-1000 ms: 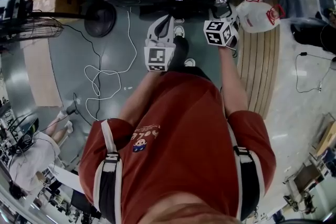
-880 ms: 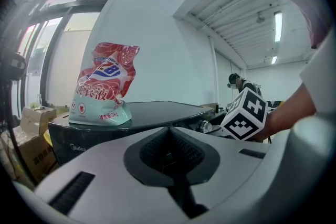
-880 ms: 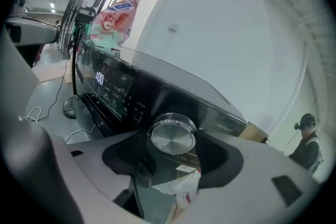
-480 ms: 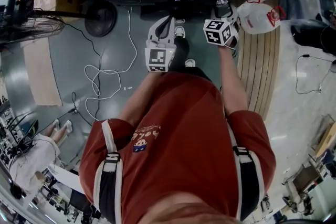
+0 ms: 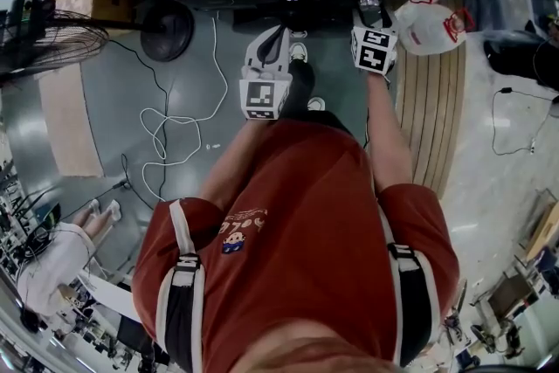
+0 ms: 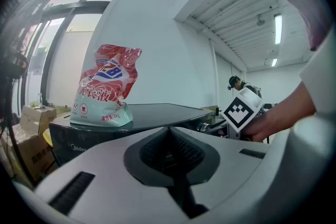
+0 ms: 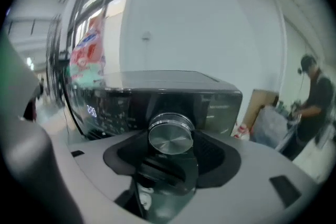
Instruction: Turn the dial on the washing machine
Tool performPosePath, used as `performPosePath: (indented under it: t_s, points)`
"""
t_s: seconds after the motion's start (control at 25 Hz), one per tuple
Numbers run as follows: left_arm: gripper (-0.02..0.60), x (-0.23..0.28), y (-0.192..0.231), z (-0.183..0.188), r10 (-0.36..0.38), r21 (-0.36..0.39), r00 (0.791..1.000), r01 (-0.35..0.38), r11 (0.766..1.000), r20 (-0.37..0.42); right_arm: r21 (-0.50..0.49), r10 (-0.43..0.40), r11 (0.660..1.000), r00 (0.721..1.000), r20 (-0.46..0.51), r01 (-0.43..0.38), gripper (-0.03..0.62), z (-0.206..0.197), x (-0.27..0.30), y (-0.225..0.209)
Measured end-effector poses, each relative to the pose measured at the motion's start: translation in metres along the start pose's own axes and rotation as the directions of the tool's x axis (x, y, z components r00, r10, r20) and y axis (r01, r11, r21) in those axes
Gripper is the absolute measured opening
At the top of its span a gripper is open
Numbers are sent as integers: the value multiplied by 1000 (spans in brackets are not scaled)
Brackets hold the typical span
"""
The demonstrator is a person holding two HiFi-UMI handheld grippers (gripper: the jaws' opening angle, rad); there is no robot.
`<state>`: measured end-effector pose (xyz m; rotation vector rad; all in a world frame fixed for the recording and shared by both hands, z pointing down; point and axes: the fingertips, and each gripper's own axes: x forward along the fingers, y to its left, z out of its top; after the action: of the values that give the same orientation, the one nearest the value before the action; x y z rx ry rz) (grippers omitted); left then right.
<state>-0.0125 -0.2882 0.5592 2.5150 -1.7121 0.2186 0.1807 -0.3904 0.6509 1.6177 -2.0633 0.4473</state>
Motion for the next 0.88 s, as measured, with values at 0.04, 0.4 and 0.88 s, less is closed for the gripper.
performPosePath:
  t_s: [0.04,0.4,0.88]
  points:
    - [9,0,-1,2,-5,-1,1000,5,1000,8,86,33,996,999,13,-34,275,0,1,-2]
    - [9,0,-6,2,-16,5,1000,15,1000,12,147,56,987,998,32,-60,275,1,0,-4]
    - [9,-11,-2,-4,7,12,999,-6,1000,-35,202,53,978,999,-10,-50,291,-23,-15,-2]
